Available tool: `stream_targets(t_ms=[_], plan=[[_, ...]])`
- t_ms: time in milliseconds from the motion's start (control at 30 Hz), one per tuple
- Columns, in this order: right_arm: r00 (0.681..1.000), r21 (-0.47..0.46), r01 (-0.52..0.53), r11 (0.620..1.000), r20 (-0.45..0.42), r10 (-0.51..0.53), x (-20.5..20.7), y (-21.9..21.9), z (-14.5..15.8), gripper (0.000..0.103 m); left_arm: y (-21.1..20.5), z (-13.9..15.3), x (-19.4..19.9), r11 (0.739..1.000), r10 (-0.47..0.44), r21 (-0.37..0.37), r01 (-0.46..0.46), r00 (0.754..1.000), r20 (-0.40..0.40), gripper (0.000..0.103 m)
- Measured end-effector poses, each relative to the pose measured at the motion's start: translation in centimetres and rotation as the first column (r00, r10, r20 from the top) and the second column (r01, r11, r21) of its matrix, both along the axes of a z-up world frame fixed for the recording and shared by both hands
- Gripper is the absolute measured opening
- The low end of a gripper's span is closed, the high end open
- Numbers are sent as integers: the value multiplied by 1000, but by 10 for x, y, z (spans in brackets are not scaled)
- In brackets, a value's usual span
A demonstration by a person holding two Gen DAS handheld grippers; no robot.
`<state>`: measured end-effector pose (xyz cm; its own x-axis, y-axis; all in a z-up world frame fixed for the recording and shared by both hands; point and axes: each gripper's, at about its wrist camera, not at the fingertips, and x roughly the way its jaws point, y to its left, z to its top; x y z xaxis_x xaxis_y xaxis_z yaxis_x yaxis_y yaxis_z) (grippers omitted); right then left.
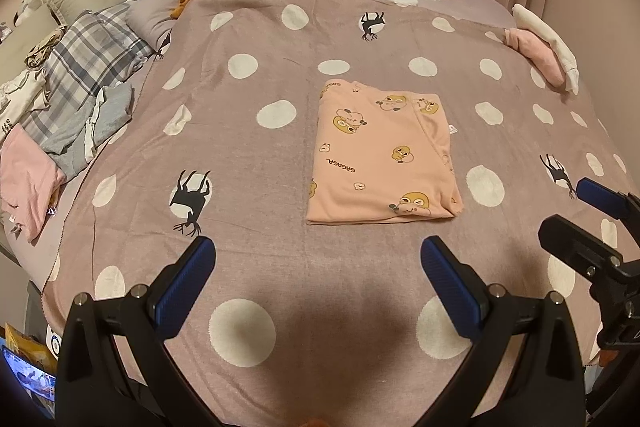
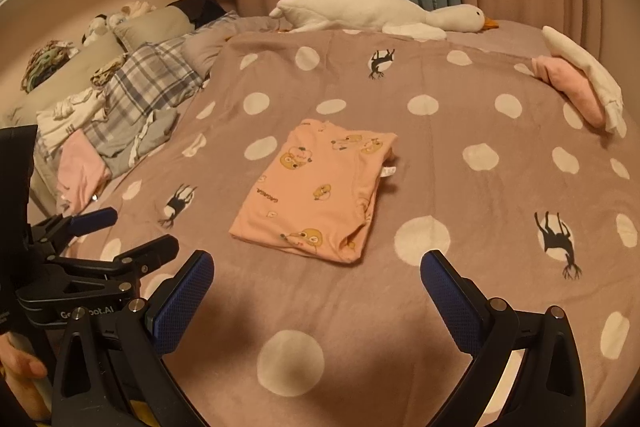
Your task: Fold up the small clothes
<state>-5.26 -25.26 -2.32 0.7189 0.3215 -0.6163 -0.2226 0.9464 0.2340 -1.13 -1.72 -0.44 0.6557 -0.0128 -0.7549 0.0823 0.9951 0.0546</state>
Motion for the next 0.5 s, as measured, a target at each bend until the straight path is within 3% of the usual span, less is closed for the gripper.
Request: stream_targets(t_ms=[500], plan=[[1000, 0, -1, 1000, 1, 1, 0, 0, 1, 102, -3, 2, 3, 1000, -5, -8, 5, 1000, 11, 103]])
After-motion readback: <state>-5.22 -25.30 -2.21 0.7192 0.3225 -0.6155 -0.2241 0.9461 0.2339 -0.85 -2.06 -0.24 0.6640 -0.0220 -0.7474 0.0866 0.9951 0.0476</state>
